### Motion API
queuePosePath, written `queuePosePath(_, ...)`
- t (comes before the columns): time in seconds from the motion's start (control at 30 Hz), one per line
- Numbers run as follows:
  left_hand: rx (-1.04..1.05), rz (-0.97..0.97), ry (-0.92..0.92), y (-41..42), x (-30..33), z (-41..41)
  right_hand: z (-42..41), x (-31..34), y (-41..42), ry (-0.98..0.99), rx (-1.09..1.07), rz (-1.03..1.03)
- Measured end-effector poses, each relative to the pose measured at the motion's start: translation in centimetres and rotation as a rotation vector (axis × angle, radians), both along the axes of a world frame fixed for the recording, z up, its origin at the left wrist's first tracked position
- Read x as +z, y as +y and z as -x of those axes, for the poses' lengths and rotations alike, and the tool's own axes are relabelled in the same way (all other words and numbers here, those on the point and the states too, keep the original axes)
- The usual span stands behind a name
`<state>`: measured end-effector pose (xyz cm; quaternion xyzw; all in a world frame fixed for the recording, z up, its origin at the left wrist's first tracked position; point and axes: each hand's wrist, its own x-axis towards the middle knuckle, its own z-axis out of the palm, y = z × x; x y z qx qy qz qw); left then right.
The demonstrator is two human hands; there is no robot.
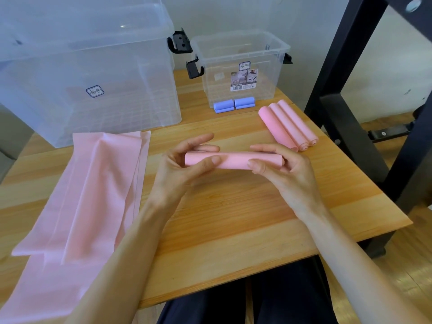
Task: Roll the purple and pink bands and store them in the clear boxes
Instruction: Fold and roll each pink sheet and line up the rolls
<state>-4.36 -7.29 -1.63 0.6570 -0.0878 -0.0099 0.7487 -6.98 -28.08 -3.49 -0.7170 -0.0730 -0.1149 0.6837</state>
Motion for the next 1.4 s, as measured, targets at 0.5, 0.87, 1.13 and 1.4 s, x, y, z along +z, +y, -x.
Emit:
queuePosePath(0.5, -0.001, 0.114, 0.307, -3.1, 1.4, -4.3, 1.7, 0.0, -3.2, -0.050, -0.126, 0.321)
queuePosePath(0.87, -0.015, 0.060, 0.411, -8.4, 1.8, -12.3, -1.8, 0.9, -3.8, -0.107, -0.344, 0.733)
queuePosePath(1.13, -0.022, -0.273, 0.342, -11.0, 0.8, -15.6, -3.1, -0.8, -3.8, -0.242, -0.412, 1.100)
queuePosePath(1.4, 0.079, -0.603, 0.054, -12.4, 0.0, -17.1, -4.1, -0.8, -5.5, -0.401, -0.358, 1.150)
